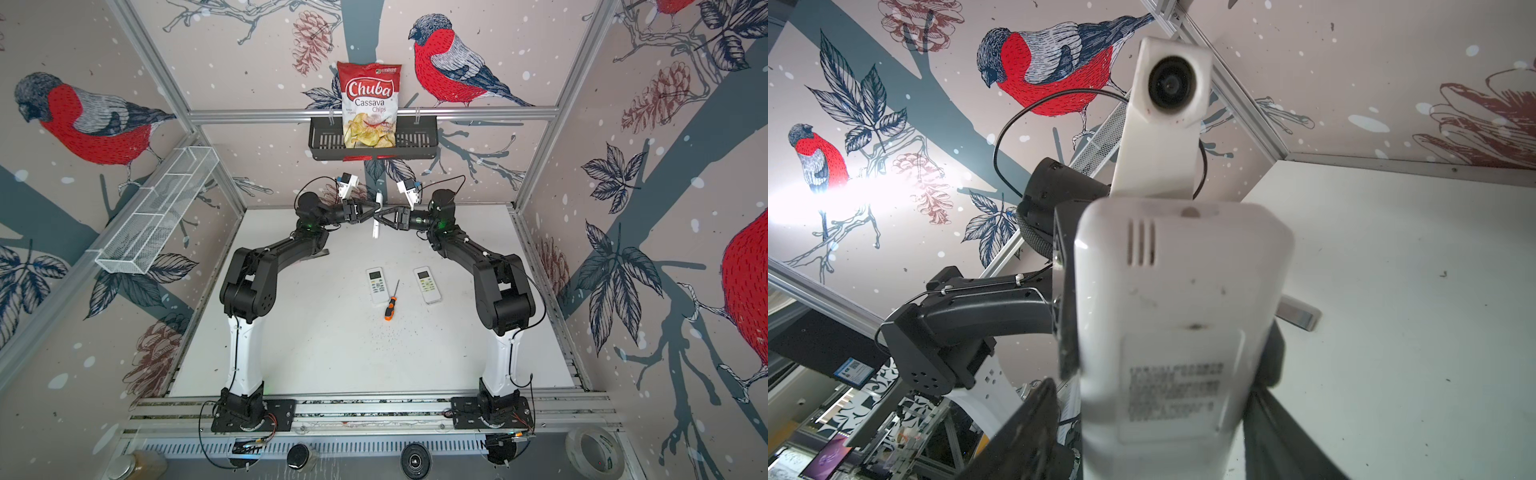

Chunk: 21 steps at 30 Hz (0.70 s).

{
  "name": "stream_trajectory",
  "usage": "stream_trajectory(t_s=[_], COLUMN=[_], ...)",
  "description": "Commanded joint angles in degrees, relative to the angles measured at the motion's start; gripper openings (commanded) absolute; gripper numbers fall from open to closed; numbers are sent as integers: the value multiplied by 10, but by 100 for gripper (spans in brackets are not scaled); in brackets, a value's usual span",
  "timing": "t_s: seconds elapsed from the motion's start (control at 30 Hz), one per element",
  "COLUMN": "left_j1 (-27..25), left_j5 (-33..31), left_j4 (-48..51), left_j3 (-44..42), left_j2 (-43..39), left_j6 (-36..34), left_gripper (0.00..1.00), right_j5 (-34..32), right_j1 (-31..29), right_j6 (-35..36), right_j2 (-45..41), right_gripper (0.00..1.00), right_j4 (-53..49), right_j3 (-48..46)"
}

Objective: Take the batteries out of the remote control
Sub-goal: 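Grasp the remote's top end with the right gripper beside the left gripper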

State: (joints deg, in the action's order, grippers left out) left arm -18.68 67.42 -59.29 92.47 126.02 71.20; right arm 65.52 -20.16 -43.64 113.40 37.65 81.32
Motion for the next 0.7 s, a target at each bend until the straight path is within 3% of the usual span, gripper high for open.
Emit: stream_trajectory(t_s=[0.0,0.37,0.67], left_j1=[-6,-9,-10], left_j5=[10,13,13], left_j4=[-2,-5,-7], left_j3=[0,-1,-7], left_j2=[2,3,-3], left_j6=[5,7,3], left_gripper=[47,48,67], right_j5=[17,19,19], right_j1=[-4,-3,-3], right_j6=[4,-7,-19], right_j2=[0,-1,-5], right_gripper=[67,51,47], right_j4=[40,53,70], right_j3=[1,-4,-12])
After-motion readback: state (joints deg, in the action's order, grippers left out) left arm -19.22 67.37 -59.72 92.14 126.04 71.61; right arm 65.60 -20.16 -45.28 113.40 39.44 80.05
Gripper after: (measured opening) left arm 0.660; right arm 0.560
